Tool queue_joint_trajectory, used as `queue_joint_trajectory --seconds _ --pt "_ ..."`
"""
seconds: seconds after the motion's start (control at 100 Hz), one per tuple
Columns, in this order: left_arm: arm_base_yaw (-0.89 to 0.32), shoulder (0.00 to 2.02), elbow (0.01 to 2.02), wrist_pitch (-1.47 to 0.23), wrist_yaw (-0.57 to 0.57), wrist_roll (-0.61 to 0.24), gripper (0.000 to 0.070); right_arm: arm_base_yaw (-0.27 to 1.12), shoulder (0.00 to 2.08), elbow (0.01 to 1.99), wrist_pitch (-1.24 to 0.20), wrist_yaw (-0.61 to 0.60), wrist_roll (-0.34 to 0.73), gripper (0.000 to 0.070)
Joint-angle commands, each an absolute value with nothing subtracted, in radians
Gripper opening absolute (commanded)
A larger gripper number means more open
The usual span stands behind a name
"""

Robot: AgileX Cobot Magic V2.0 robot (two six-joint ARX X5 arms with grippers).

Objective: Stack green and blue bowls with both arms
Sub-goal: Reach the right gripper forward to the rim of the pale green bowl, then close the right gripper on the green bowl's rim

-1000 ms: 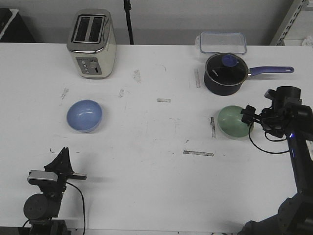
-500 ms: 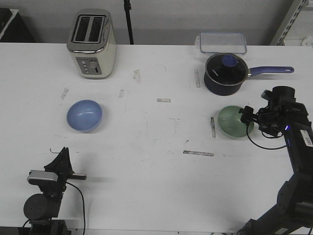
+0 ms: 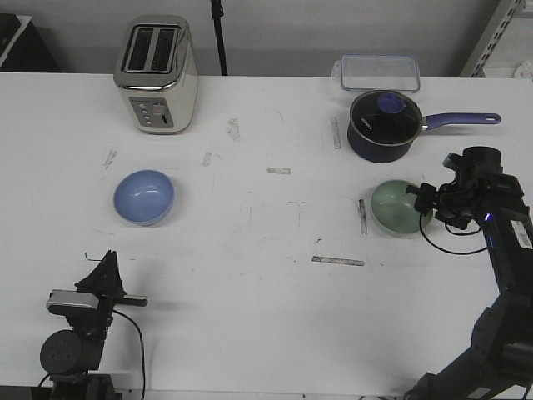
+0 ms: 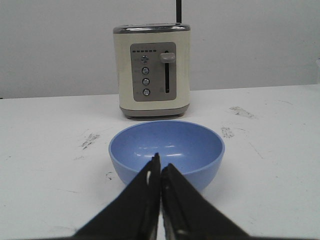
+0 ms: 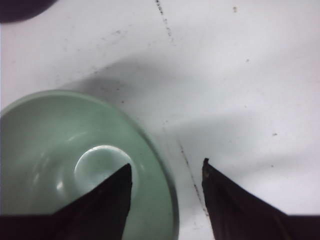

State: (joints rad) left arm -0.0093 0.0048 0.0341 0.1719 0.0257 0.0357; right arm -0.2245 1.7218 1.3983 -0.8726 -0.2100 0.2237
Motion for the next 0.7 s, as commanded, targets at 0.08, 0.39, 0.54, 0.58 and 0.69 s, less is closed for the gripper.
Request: queue_joint_trajectory --seconds 0.08,0.39,0.54,0.58,0.69 --pt "-0.010 0.003 0.012 0.184 0.025 0.033 0.0002 -0.226 1.757 1.419 -0.879 -0.213 0.212 0.0281" --pt "-0.010 0.003 0.012 0.184 0.025 0.033 0.0002 -0.226 1.772 1.419 -0.883 -0.212 0.197 0.0187" --pt "-0.010 0.003 0.012 0.184 0.025 0.033 0.0002 -0.224 1.775 1.419 -0.882 -0.212 0.194 0.0155" --pt "-0.010 0.003 0.012 0.184 0.025 0.033 0.0002 -0.224 1.776 1.419 -0.884 -0.212 0.193 0.0128" --pt "-0.010 0.003 0.012 0.184 0.025 0.033 0.0002 -0.223 1.788 1.419 -0.885 -0.212 0.193 0.0088"
